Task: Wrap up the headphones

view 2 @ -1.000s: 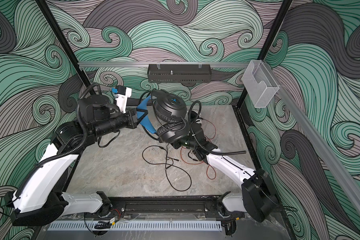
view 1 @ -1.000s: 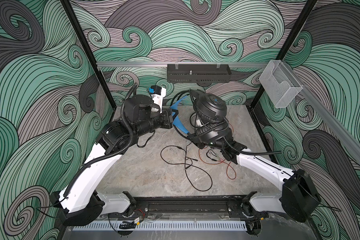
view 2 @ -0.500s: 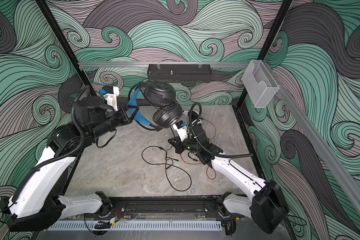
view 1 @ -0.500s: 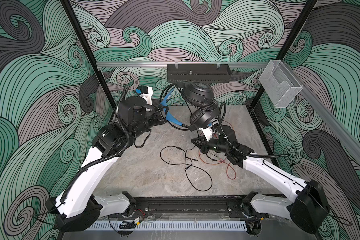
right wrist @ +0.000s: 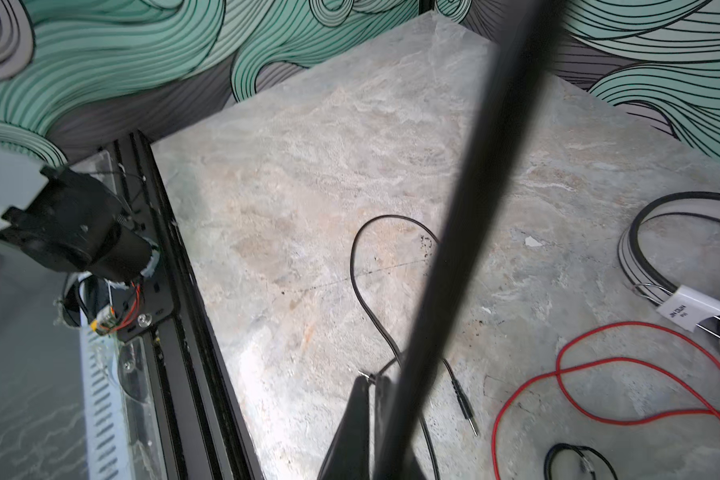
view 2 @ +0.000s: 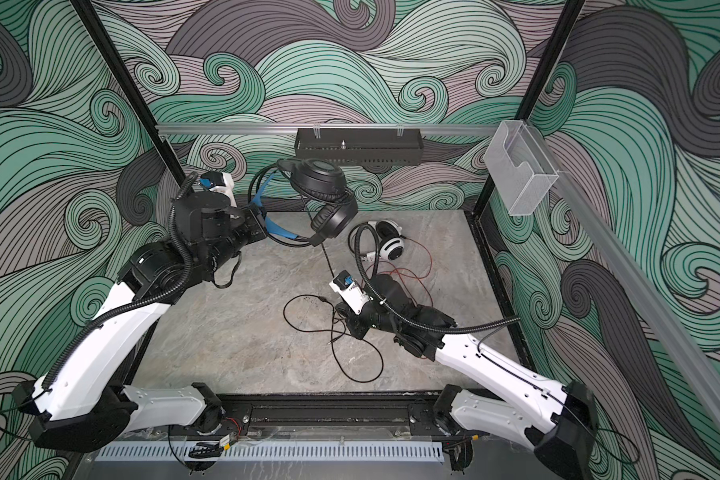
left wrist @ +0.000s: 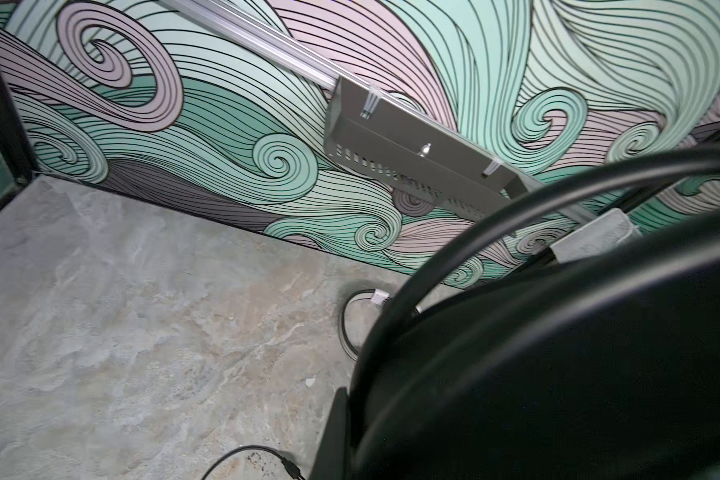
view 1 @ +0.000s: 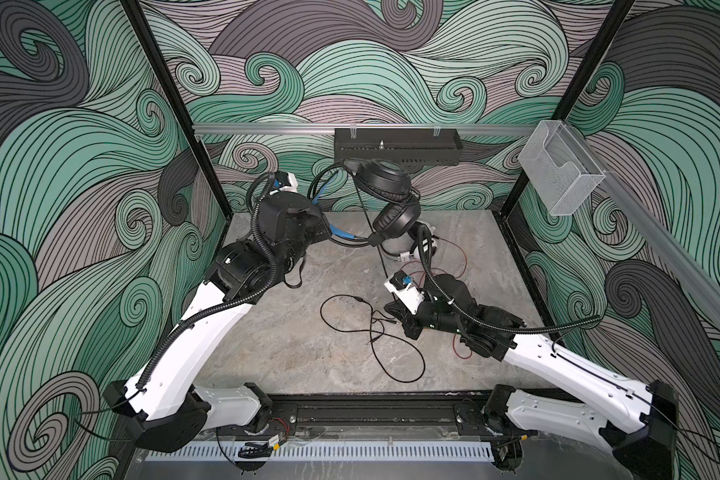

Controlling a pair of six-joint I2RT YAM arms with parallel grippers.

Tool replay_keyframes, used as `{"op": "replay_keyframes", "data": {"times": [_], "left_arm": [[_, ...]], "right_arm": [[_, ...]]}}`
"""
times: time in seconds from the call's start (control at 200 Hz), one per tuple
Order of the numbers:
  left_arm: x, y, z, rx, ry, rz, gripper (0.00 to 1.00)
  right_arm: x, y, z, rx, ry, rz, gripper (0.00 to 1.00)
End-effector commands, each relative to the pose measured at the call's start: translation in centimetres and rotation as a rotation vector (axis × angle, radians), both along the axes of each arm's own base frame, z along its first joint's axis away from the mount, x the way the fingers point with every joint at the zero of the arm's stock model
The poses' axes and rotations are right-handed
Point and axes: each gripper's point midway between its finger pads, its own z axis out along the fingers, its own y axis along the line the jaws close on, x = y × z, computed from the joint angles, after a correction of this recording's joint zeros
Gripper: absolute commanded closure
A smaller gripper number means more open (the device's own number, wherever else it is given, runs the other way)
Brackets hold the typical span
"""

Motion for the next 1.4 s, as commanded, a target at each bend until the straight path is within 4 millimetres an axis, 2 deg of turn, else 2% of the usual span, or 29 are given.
{"op": "replay_keyframes", "data": {"times": [0.0,0.145,0.315,0.515,0.695,0.856,1.016,1.121,1.256,1.396], "left_arm": [[1.1,2.4,2.4,-0.011,-0.098,0.146,1.0],[2.2,2.6,0.3,0.083,-0.061,0.187,1.0],[3.0,2.6,-1.8,0.18,-0.018,0.221,1.0],[3.2,1.7,-2.4,0.348,-0.014,0.219,1.0],[2.5,0.6,-3.5,0.587,-0.035,0.194,1.0],[1.9,0.1,-5.4,0.688,-0.048,0.099,1.0],[1.2,-1.4,-7.5,0.793,-0.039,-0.066,1.0],[0.8,-1.1,-8.8,0.876,-0.007,-0.1,1.0],[0.3,-0.2,-9.6,0.943,0.018,-0.099,1.0],[-0.1,0.3,-9.6,0.845,0.056,-0.069,1.0]], "right_arm": [[-0.5,-1.1,0.5,-0.133,-0.077,0.001,1.0],[-1.4,-0.9,2.3,-0.177,-0.145,0.031,1.0],[-2.0,-0.5,3.5,-0.28,-0.232,0.056,1.0],[-2.5,0.6,6.5,-0.292,-0.287,0.081,1.0],[-1.2,1.4,9.9,-0.295,-0.36,0.052,1.0],[0.1,2.2,12.6,-0.305,-0.432,0.037,1.0],[1.0,3.0,13.8,-0.334,-0.473,0.055,1.0],[1.7,2.7,14.2,-0.394,-0.517,0.042,1.0],[2.5,1.7,15.6,-0.442,-0.591,0.013,1.0],[2.0,1.5,16.9,-0.401,-0.605,0.025,1.0]]}}
